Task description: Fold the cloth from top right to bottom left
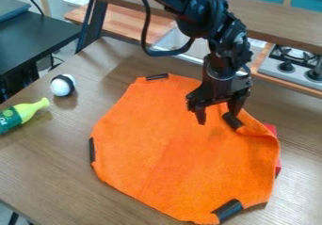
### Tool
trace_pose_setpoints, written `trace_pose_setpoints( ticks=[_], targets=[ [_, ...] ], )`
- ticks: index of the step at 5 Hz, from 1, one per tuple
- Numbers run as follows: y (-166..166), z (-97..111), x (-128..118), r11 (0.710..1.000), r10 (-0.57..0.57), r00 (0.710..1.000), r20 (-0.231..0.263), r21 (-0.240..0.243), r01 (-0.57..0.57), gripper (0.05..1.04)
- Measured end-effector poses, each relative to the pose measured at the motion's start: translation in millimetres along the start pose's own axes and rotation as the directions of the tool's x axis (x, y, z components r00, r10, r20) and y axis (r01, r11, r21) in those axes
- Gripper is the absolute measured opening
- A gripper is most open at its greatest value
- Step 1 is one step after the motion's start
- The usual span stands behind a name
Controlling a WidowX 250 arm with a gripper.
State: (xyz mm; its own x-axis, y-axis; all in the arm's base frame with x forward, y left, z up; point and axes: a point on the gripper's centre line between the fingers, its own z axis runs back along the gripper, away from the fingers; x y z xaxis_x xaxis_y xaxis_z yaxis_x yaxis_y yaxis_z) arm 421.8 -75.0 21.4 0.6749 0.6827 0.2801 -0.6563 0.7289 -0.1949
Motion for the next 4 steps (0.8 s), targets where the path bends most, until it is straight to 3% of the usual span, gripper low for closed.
trace_pose_setpoints(
  ticks=[3, 4],
  targets=[
    [-12, -14, 4, 1.000, -0.004, 1.000, -0.027, 0.021, 0.005, 0.977],
    [-18, -17, 2, 0.999, -0.011, 0.999, -0.034, 0.032, 0.012, 0.818]
  ],
)
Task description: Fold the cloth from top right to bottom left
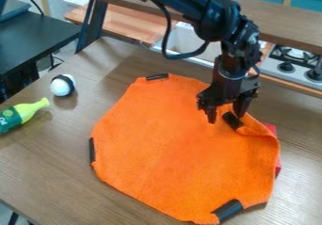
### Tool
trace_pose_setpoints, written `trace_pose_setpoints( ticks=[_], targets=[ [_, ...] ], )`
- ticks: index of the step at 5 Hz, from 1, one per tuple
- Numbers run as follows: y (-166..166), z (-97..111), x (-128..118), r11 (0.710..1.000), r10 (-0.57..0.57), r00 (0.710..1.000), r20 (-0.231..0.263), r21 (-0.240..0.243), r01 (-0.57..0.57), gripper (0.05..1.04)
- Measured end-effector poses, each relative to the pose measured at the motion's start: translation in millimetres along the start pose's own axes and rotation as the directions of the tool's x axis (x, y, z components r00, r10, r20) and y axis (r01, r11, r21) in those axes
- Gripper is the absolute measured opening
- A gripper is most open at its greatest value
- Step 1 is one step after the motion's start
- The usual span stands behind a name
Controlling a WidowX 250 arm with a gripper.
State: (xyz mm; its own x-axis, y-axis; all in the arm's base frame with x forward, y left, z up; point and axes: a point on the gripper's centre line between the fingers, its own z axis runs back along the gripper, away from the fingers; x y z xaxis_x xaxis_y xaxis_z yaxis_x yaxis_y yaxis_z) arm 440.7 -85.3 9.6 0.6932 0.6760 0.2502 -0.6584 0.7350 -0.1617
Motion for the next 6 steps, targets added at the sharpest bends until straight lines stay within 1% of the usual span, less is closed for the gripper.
trace_pose_setpoints(
  ticks=[1, 2, 3, 4, 5, 6],
  targets=[
    [-4.1, -6.3, -3.0, 1.000, -0.003, 1.000, -0.009, 0.010, 0.003, 0.789],
    [-5.6, -7.4, -1.1, 1.000, 0.000, 1.000, -0.005, 0.013, 0.000, 0.776],
    [-5.9, -11.1, -1.5, 1.000, 0.000, 1.000, -0.006, 0.023, 0.000, 0.701],
    [-6.3, -10.6, -0.8, 1.000, 0.007, 1.000, -0.005, 0.025, -0.007, 0.519],
    [-7.5, -14.3, -0.7, 1.000, -0.004, 1.000, -0.011, 0.031, 0.005, 0.243],
    [-10.6, -11.5, -0.2, 1.000, -0.004, 1.000, -0.017, 0.022, 0.005, 0.090]
  ],
)
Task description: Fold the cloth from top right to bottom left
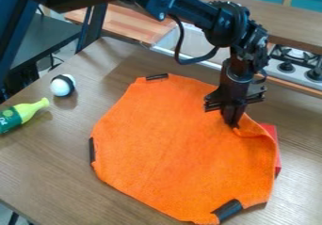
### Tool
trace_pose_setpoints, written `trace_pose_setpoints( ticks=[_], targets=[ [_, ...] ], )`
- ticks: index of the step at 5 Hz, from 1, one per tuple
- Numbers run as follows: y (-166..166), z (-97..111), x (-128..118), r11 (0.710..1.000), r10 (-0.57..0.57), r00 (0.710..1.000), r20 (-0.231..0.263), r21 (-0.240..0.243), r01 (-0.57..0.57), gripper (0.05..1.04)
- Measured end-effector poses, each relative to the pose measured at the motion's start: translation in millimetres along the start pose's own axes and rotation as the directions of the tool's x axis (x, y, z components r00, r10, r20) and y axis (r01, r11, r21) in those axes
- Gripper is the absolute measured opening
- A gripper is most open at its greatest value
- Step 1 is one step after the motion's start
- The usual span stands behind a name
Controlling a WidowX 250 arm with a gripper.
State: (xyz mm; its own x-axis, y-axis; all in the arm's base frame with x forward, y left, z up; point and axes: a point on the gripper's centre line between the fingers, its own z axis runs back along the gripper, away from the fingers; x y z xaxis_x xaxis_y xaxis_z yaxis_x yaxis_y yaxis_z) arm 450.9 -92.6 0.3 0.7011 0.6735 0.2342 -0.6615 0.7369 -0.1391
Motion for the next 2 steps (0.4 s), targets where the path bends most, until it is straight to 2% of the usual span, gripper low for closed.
trace_pose_setpoints(
  ticks=[1, 2],
  targets=[
    [-0.4, -0.6, -1.4, 1.000, -0.002, 1.000, -0.008, -0.003, 0.002, 0.049],
    [-0.7, -0.6, -3.1, 1.000, -0.010, 1.000, -0.018, -0.005, 0.010, 0.049]
  ],
)
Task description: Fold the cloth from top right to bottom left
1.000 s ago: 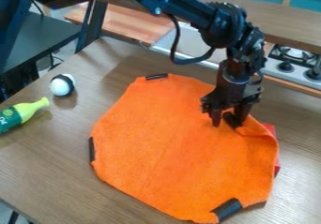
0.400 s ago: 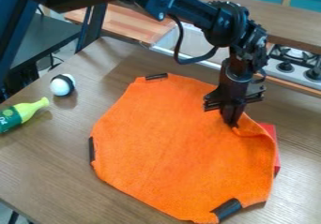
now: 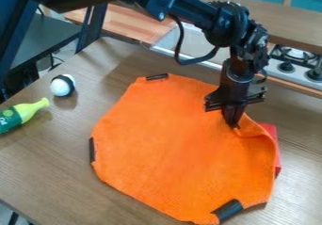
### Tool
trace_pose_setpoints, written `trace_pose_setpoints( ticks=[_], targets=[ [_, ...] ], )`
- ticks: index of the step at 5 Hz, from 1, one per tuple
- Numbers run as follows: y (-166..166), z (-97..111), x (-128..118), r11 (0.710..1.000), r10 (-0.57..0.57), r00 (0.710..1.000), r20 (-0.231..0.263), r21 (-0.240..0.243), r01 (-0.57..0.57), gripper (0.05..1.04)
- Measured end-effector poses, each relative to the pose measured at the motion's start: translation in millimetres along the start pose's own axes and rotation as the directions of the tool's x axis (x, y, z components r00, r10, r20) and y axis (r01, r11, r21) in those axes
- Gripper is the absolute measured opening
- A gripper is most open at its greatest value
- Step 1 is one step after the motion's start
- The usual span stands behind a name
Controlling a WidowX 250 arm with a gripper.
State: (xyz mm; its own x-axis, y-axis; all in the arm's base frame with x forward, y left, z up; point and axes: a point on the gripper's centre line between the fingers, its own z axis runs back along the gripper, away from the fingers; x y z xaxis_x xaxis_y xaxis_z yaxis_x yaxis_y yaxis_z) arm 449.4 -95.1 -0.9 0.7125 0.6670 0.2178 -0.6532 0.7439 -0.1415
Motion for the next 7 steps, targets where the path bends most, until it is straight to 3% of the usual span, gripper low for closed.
trace_pose_setpoints(
  ticks=[2, 3, 5, 7],
  targets=[
    [5, 44, 7, 0.995, -0.007, 1.000, -0.013, -0.102, 0.005, 0.049],
    [30, 52, 13, 0.993, 0.005, 0.999, -0.039, -0.119, -0.010, 0.049],
    [85, 51, 12, 0.990, -0.041, 0.991, -0.130, -0.136, 0.023, 0.049],
    [132, 59, 8, 0.991, -0.081, 0.988, -0.130, -0.117, 0.065, 0.049]
  ],
)
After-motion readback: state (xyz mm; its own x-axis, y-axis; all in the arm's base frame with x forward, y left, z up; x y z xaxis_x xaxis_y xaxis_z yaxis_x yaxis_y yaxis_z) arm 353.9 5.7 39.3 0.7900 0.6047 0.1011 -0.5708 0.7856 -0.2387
